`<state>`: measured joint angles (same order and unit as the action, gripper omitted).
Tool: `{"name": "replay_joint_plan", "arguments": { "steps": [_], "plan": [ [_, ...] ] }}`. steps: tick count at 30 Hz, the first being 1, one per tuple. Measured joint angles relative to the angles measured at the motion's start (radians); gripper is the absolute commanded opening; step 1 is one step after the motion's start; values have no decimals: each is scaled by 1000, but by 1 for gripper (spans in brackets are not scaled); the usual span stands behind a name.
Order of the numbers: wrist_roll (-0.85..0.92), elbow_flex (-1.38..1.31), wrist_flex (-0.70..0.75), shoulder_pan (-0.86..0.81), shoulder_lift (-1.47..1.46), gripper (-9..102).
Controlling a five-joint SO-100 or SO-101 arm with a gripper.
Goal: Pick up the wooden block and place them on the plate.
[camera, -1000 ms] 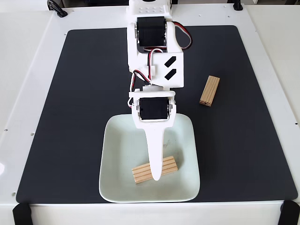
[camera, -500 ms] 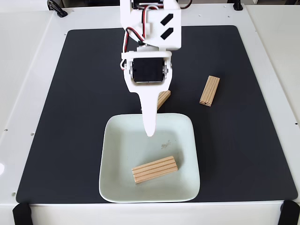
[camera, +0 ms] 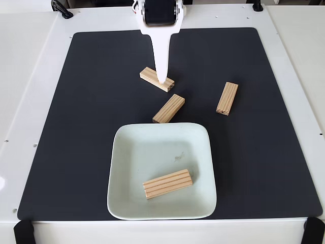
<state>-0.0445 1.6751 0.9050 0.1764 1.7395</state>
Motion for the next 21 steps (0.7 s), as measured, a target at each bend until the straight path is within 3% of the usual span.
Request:
{"name": "replay_joint_plan", "arguments": {
  "steps": [11,15,21],
  "plan": [
    [0,568,0,-72,489,-1],
    [-21,637,0,-60,526,-1],
    [-204,655,0,-69,479,-1]
  ]
}}
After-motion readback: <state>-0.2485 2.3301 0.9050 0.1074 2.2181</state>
